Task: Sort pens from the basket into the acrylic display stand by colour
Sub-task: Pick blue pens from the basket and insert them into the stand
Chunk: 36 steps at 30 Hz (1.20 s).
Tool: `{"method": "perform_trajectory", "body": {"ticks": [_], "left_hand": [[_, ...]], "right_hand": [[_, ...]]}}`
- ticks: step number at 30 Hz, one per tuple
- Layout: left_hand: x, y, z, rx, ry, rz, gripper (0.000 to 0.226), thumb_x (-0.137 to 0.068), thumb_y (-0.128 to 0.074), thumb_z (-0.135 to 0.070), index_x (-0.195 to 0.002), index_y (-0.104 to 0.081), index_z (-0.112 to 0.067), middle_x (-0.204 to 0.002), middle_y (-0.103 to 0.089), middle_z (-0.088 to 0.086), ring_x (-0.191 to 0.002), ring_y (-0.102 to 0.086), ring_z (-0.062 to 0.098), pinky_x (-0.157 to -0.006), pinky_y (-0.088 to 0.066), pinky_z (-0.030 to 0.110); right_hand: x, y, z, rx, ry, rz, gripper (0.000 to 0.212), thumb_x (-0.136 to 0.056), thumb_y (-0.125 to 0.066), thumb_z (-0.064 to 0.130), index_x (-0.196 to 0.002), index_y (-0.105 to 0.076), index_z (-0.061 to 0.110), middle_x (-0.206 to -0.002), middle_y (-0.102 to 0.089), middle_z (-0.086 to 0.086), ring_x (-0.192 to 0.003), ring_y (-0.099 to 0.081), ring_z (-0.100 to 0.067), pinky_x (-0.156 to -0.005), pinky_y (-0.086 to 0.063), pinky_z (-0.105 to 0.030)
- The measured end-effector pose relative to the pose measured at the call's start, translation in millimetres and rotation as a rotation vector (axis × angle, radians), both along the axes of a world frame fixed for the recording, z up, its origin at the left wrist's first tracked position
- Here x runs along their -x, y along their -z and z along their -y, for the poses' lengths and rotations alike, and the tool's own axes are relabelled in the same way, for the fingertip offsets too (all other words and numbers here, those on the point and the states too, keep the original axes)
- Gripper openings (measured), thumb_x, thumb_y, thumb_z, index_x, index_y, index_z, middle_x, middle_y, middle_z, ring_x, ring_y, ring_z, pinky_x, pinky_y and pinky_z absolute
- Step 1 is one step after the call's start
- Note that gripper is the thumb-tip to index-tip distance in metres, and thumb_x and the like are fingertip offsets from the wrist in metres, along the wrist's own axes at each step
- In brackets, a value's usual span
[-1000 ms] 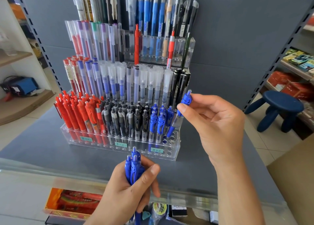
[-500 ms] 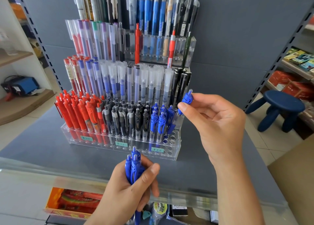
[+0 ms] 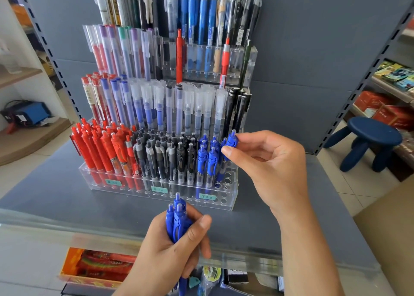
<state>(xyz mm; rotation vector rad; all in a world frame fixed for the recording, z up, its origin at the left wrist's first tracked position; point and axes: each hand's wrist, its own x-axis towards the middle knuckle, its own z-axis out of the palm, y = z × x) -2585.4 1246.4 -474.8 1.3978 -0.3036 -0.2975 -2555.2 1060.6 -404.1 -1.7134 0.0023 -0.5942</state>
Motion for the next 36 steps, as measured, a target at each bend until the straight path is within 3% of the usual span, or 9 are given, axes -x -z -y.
{"method": "perform_trajectory", "body": {"ticks": [5, 11, 21, 27, 31, 33, 36], "left_hand": [[0, -1, -1, -0.005, -0.002, 0.003, 0.035, -0.074, -0.07, -0.049, -0.068, -0.058, -0.017, -0.056, -0.063, 0.018, -0.031, -0.036, 0.016, -0.039, -0.032, 0.02], [-1, -1, -1, -0.011, -0.002, 0.01, 0.033, -0.079, -0.071, -0.045, -0.069, -0.058, -0.016, -0.057, -0.063, 0.02, -0.031, -0.036, 0.016, -0.039, -0.032, 0.021], [-1, 1, -2, -0.005, -0.002, 0.003, 0.035, -0.075, -0.07, -0.048, -0.07, -0.058, -0.016, -0.057, -0.063, 0.02, -0.032, -0.036, 0.017, -0.04, -0.032, 0.021], [0, 0, -3, -0.023, 0.004, 0.001, 0.036, -0.075, -0.07, -0.05, -0.068, -0.058, -0.017, -0.058, -0.063, 0.023, -0.033, -0.04, 0.019, -0.041, -0.034, 0.022], [0, -2, -5, -0.025, 0.018, -0.004, 0.036, -0.075, -0.07, -0.05, -0.067, -0.059, -0.017, -0.059, -0.063, 0.025, -0.034, -0.047, 0.023, -0.041, -0.038, 0.025], [1, -5, -5, -0.015, 0.042, -0.015, 0.036, -0.075, -0.071, -0.049, -0.069, -0.062, -0.015, -0.059, -0.064, 0.024, -0.035, -0.051, 0.025, -0.041, -0.041, 0.026], [4, -10, -6, -0.001, 0.108, -0.052, 0.035, -0.076, -0.072, -0.047, -0.073, -0.068, -0.012, -0.06, -0.065, 0.025, -0.038, -0.058, 0.027, -0.041, -0.046, 0.027]], "right_hand": [[0, 1, -1, 0.041, 0.001, -0.072, 0.02, -0.073, -0.09, 0.009, -0.082, -0.078, 0.022, -0.075, -0.078, 0.007, -0.071, -0.074, -0.012, -0.073, -0.061, -0.029], [0, 0, -2, 0.09, -0.015, -0.122, 0.023, -0.072, -0.091, 0.009, -0.08, -0.077, 0.026, -0.073, -0.076, 0.01, -0.066, -0.072, -0.007, -0.066, -0.054, -0.016], [1, 3, -1, 0.107, -0.004, -0.231, 0.024, -0.07, -0.091, 0.009, -0.081, -0.074, 0.021, -0.073, -0.076, 0.007, -0.065, -0.071, -0.007, -0.059, -0.05, -0.013], [9, -1, 2, 0.244, 0.003, -0.263, 0.041, -0.068, -0.093, 0.021, -0.091, -0.061, 0.032, -0.071, -0.069, 0.009, -0.059, -0.062, -0.004, -0.058, -0.047, -0.015], [21, -14, 1, 0.324, -0.319, -0.363, 0.018, -0.077, -0.087, 0.034, -0.084, -0.073, 0.025, -0.064, -0.059, 0.006, -0.058, -0.052, -0.007, -0.058, -0.044, -0.024], [24, -16, -5, 0.342, -0.512, -0.453, 0.016, -0.08, -0.085, 0.036, -0.091, -0.077, 0.027, -0.068, -0.063, 0.007, -0.062, -0.055, -0.008, -0.062, -0.045, -0.024], [22, -11, -15, 0.411, -0.604, -0.485, 0.018, -0.084, -0.082, 0.032, -0.102, -0.077, 0.029, -0.076, -0.069, 0.006, -0.066, -0.059, -0.009, -0.065, -0.048, -0.024]]}}
